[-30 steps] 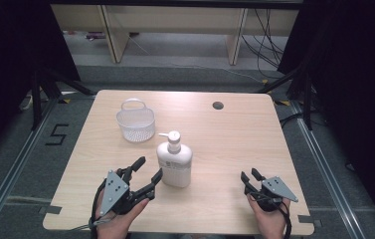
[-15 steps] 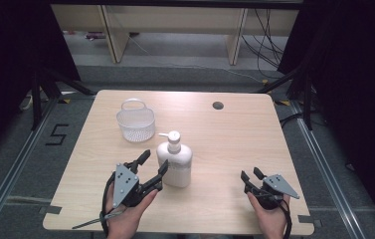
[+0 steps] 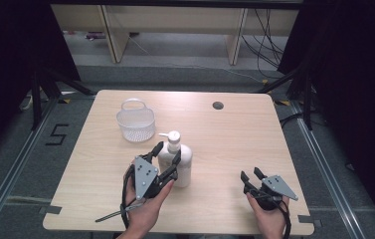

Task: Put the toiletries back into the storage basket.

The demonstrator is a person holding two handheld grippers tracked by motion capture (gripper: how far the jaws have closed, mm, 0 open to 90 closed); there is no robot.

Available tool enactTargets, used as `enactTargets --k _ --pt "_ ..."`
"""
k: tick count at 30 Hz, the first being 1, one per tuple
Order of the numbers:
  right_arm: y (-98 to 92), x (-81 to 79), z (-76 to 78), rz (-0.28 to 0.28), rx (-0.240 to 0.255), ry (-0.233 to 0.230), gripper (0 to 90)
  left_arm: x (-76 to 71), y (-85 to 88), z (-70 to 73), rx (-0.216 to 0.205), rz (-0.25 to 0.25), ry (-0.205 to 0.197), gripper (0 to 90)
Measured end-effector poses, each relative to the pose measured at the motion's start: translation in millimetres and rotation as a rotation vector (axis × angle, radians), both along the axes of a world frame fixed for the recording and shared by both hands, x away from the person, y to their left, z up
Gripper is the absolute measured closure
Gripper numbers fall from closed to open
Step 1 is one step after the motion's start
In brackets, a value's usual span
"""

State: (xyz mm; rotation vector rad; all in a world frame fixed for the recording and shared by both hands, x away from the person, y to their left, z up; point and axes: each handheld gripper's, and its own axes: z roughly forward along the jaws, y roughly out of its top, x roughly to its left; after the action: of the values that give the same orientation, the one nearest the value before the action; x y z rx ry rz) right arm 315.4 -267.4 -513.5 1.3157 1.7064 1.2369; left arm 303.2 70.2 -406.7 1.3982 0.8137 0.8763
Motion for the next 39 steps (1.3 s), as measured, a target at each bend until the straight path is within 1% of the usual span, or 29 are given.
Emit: enactTargets --k 1,3,4,6,7,8,9,10,11,12,15,16,17,18,19,20,22,24,25,26,28,29,32,33,34,35,38,39 --pt "0.0 1.2 -0.3 0.010 -0.001 -0.018 46.7 3.3 -0.6 0.9 -0.003 0.017 -0.002 43.0" --pt "0.1 1.6 -0.6 0.005 -0.006 -0.020 46.6 6.6 -1.0 2.1 0.000 0.031 0.003 43.2" --pt "0.2 -0.1 0.1 0.000 0.005 0.003 46.6 6.6 -1.0 2.1 0.000 0.031 0.003 43.3" --pt "0.9 0.7 -0.7 0.009 0.032 -0.012 46.5 9.0 -4.0 4.0 0.007 0.040 0.006 43.8" --pt "2.2 -0.3 -0.4 0.002 0.043 0.002 46.5 9.5 -5.4 4.6 0.007 0.040 0.002 44.0" --pt "2.2 -0.5 -0.1 -0.001 0.033 0.008 46.4 9.5 -6.6 5.1 0.012 0.041 0.003 44.2" --pt "-0.1 1.7 -0.6 0.019 0.006 -0.020 46.5 9.9 -7.9 5.3 0.011 0.039 0.004 44.4" --pt "-0.3 0.6 0.5 0.017 -0.006 -0.002 46.4 10.3 -8.7 5.6 0.013 0.039 0.009 44.6" --pt "-0.2 1.3 0.0 0.007 -0.022 -0.008 46.5 11.0 -9.6 5.8 0.012 0.039 0.008 44.8" --pt "0.7 0.6 0.1 0.003 -0.010 0.003 46.4 11.3 -10.2 6.5 0.014 0.040 0.009 45.0" --pt "0.5 0.8 0.0 0.004 -0.010 0.001 46.4 13.6 -12.1 8.6 0.014 0.039 0.016 45.9" --pt "0.0 0.7 0.4 0.006 -0.017 0.004 46.4 14.5 -12.7 9.2 0.016 0.038 0.019 46.1" --pt "0.1 0.7 0.4 0.007 -0.014 0.008 46.4 15.4 -13.6 9.6 0.014 0.040 0.022 46.6" --pt "0.2 1.3 -0.2 0.016 -0.003 -0.003 46.4 16.3 -14.2 10.0 0.013 0.038 0.025 46.9" --pt "-0.2 1.5 -0.1 0.019 -0.011 -0.005 46.4 17.4 -14.5 10.6 0.013 0.037 0.025 47.3" --pt "0.1 1.0 0.1 0.020 0.004 -0.007 46.3 17.8 -14.3 10.9 0.013 0.038 0.027 48.2" --pt "-0.3 1.6 -0.3 0.008 -0.001 -0.023 46.3 19.0 -13.6 11.9 0.011 0.039 0.028 50.0" --pt "-0.9 1.5 -0.1 0.014 -0.007 -0.020 46.3 19.4 -13.3 12.4 0.010 0.041 0.030 51.6" --pt "-0.4 1.9 -0.4 0.024 0.000 -0.016 46.3 19.9 -12.9 13.5 0.010 0.043 0.032 53.5" --pt "0.2 1.6 -0.3 0.023 0.006 -0.011 46.3 19.9 -12.8 14.1 0.010 0.043 0.034 54.4" --pt "0.2 1.4 -0.3 0.011 -0.010 -0.009 46.3 20.0 -13.2 15.3 0.010 0.042 0.032 56.6" --pt "0.1 2.2 -0.7 0.013 -0.012 -0.019 46.3 20.1 -13.4 15.9 0.009 0.042 0.035 57.2" --pt "0.2 2.4 -0.9 0.013 -0.012 -0.023 46.3 20.9 -13.1 17.1 0.009 0.039 0.041 58.0" --pt "-0.3 1.7 -0.1 0.018 -0.018 -0.009 46.3 21.1 -12.9 17.2 0.008 0.037 0.041 58.3" --pt "-0.3 1.7 -0.1 0.018 -0.018 -0.009 46.3 21.1 -12.9 17.2 0.008 0.037 0.041 58.4" --pt "0.2 2.3 -0.9 0.014 -0.012 -0.022 46.3 21.1 -12.5 17.7 0.010 0.033 0.044 58.6" --pt "0.8 2.1 -0.9 0.012 -0.002 -0.014 46.3 22.2 -10.6 19.0 0.002 0.019 0.057 58.9" --pt "0.4 2.2 -0.8 0.011 -0.008 -0.017 46.3 22.4 -9.9 19.4 0.002 0.016 0.060 59.0"
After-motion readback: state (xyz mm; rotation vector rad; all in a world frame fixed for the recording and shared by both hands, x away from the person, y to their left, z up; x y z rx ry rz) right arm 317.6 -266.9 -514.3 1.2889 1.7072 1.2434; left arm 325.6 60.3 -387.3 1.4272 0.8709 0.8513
